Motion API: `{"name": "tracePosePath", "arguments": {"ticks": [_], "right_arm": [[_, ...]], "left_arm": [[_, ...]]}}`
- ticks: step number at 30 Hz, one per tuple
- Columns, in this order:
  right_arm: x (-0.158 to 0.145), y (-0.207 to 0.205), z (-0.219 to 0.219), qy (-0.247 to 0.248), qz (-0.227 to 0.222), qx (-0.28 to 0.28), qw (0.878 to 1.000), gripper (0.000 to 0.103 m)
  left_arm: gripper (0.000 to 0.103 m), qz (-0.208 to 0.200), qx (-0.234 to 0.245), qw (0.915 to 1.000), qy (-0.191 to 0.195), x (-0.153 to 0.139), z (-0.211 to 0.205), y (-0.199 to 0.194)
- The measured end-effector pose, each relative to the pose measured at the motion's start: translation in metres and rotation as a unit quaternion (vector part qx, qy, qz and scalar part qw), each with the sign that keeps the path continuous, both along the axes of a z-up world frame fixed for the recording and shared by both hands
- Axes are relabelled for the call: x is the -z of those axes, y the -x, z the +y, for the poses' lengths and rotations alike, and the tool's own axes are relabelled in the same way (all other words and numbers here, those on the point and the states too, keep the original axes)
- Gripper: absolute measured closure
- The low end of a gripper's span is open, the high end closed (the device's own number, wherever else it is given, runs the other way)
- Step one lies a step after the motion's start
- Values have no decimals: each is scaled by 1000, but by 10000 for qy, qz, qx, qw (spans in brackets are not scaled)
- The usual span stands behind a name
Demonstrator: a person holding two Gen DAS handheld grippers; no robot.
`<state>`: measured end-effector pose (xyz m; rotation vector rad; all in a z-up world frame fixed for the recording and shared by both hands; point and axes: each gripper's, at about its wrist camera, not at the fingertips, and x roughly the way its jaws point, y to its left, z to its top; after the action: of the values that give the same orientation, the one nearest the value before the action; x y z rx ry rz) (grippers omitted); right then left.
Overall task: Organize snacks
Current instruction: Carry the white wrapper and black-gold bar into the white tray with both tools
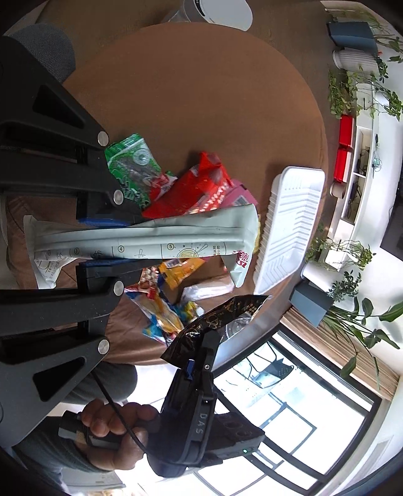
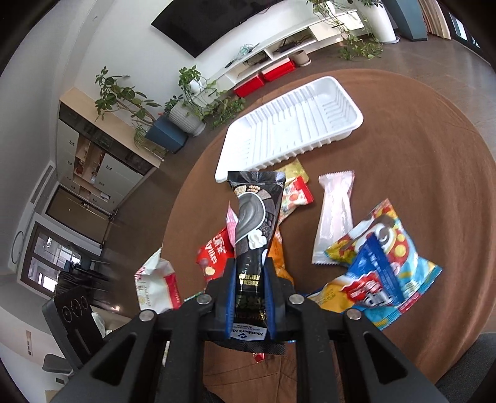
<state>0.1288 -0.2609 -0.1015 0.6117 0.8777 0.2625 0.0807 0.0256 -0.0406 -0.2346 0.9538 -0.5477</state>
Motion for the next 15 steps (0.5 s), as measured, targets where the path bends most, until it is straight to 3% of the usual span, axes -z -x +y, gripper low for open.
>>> {"name": "tracePosePath", "arguments": {"ticks": [6, 15], "right_arm": [[-19, -12, -44, 107, -163, 343, 9992, 86], [-56, -81, -101, 657, -352, 685, 9949, 86]], "left_arm": [[90, -114, -61, 9998, 173, -32, 21, -32], [90, -564, 44, 9972, -497, -94, 23, -146]]}}
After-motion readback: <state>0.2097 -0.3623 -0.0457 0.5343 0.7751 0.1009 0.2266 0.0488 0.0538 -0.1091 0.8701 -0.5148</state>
